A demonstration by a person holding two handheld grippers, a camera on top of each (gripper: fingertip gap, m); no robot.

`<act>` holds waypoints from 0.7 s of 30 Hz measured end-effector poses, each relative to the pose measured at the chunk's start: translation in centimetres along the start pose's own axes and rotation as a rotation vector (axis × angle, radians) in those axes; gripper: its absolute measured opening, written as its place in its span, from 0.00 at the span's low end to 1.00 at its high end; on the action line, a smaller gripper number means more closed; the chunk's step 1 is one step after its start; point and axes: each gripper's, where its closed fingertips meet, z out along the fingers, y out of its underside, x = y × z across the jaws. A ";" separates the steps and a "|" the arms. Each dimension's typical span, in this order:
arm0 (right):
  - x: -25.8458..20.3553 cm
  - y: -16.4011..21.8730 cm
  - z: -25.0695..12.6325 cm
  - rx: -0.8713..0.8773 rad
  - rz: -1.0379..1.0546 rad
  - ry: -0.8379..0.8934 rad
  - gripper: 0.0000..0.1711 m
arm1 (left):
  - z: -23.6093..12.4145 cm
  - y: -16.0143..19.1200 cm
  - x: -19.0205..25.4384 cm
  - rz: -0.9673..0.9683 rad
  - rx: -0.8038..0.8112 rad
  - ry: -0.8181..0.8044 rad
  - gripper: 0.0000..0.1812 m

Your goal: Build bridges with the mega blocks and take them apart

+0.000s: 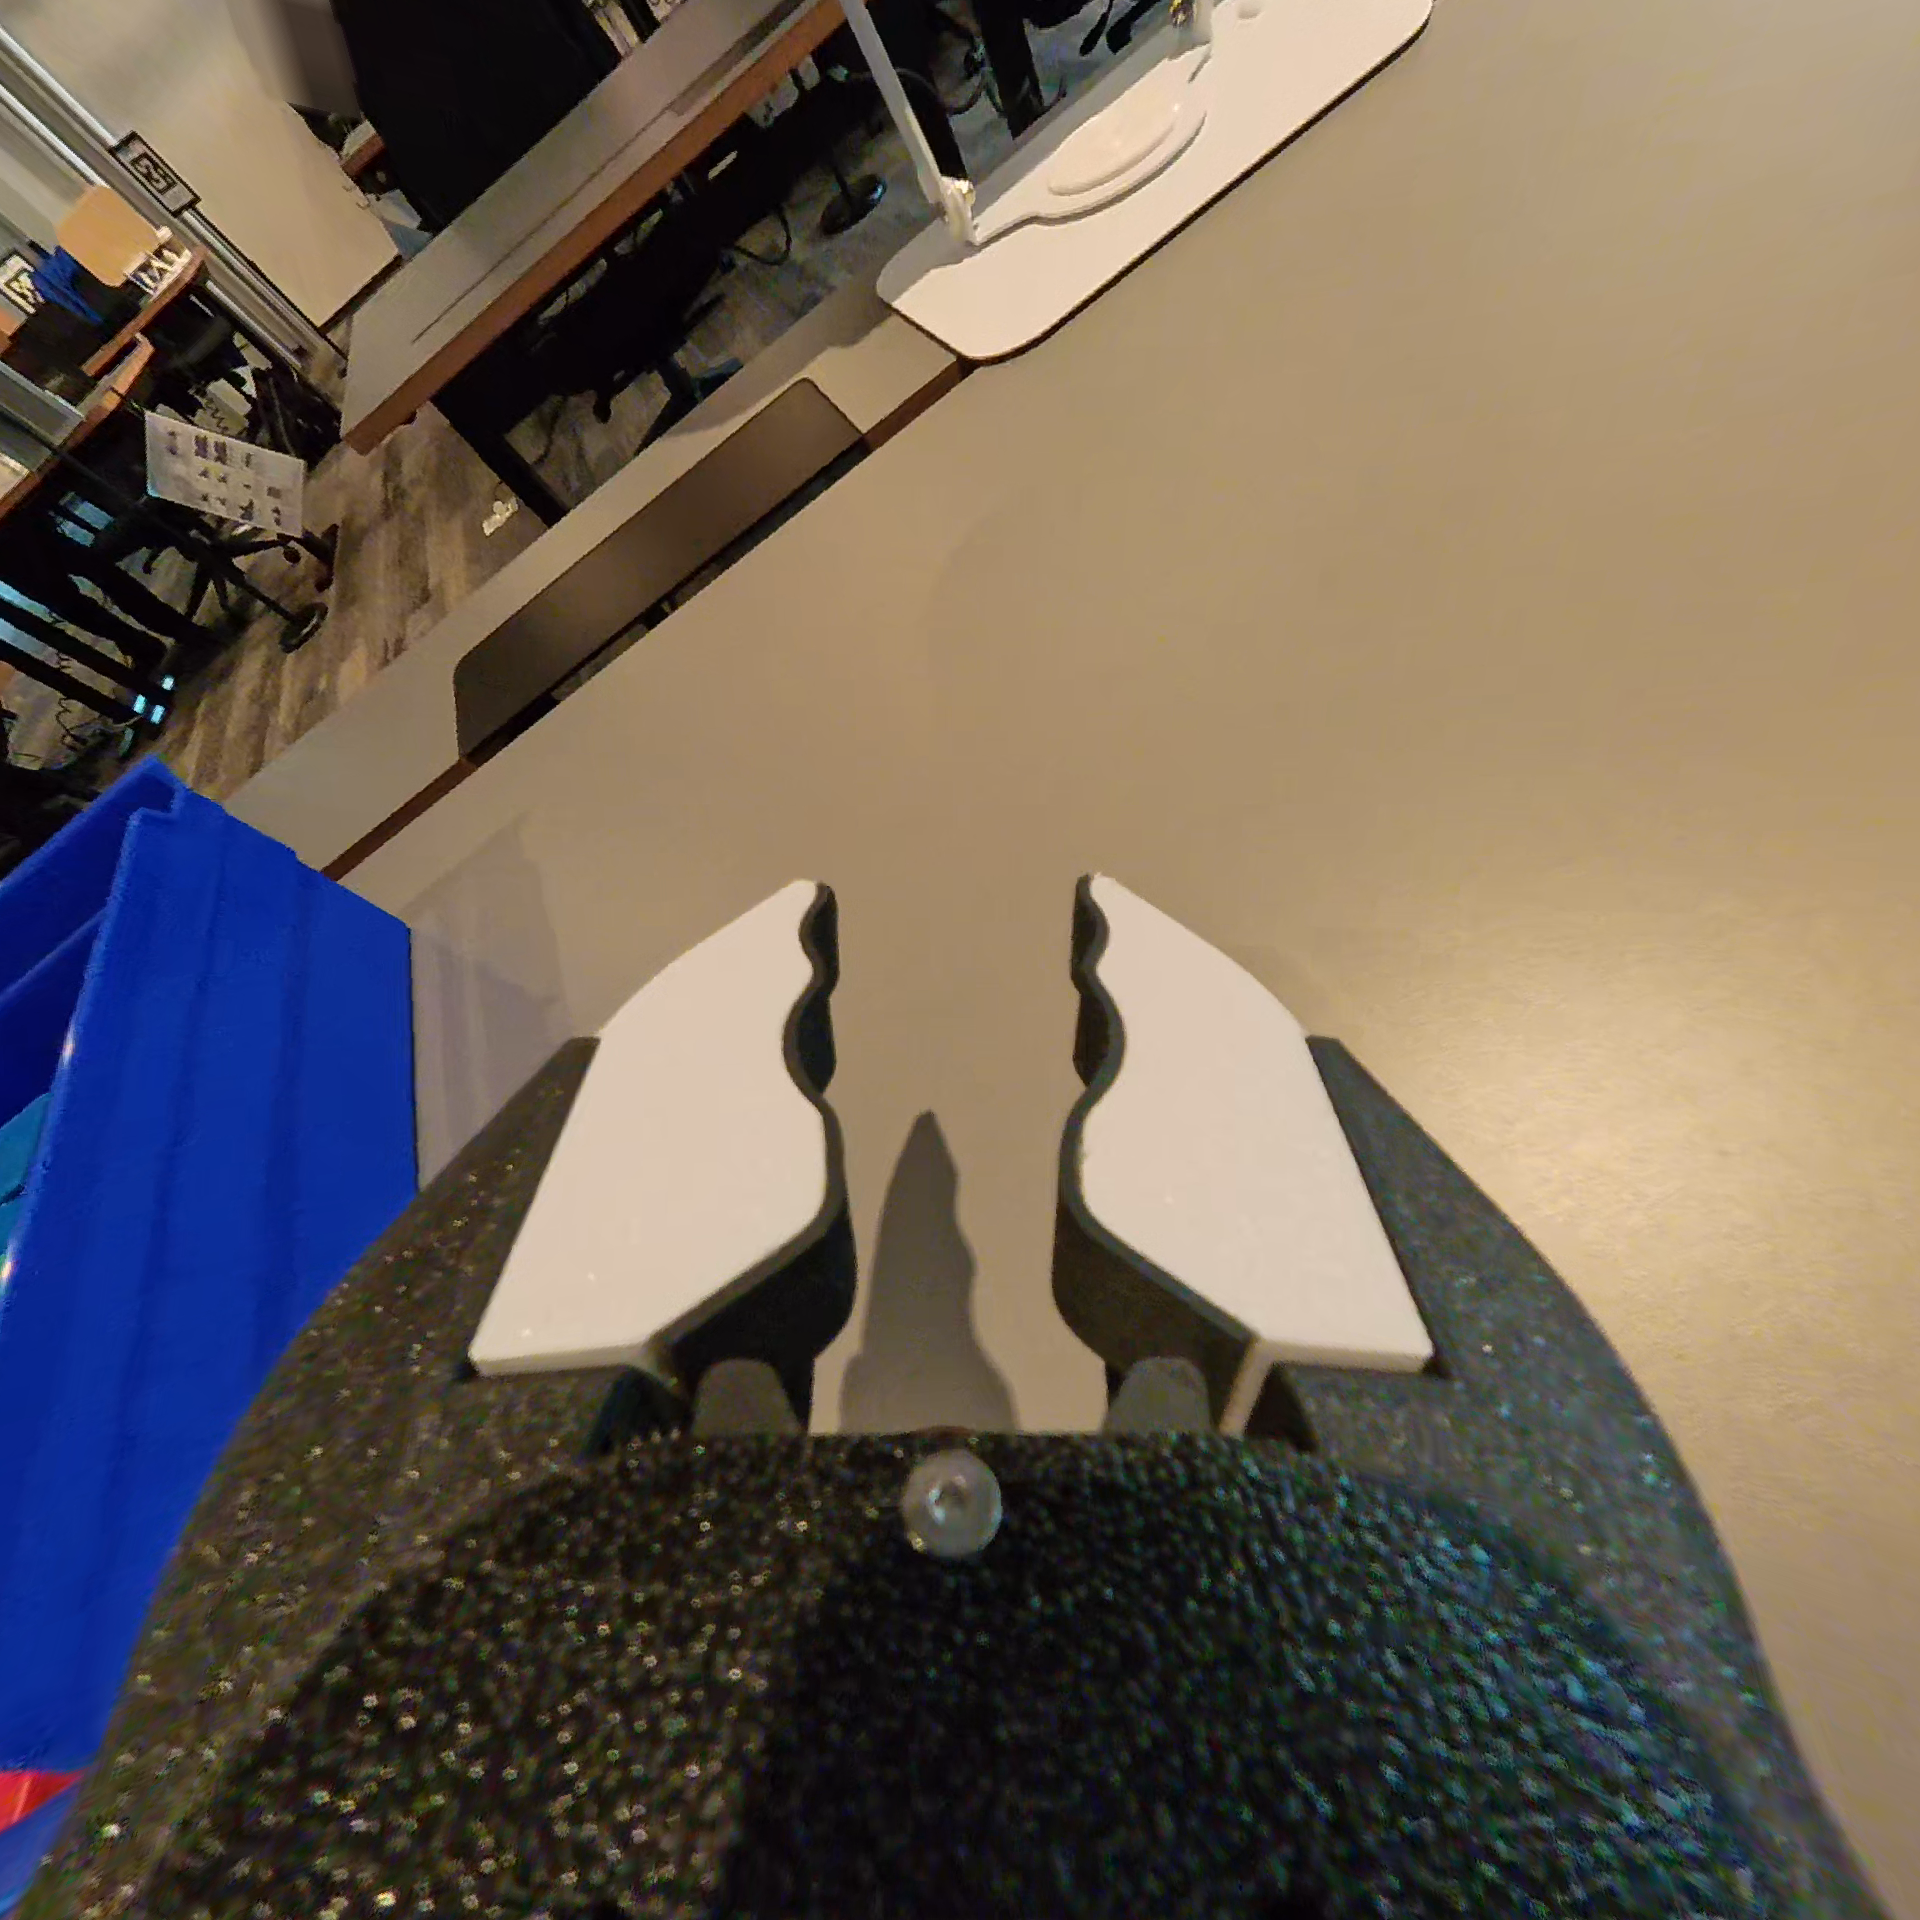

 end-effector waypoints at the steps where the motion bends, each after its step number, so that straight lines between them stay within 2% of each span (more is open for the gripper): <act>1: 0.5 -0.2 0.4 0.019 0.018 -0.001 0.06 | 0.1 0.1 0.0 0.000 -0.003 0.002 0.23; 13: 6.4 -3.2 6.0 0.084 0.100 -0.044 0.04 | 0.5 0.4 0.5 -0.003 -0.022 0.027 0.23; 21: 7.4 -4.9 8.5 0.079 0.103 -0.044 0.03 | 0.7 0.6 0.6 -0.019 -0.024 0.042 0.23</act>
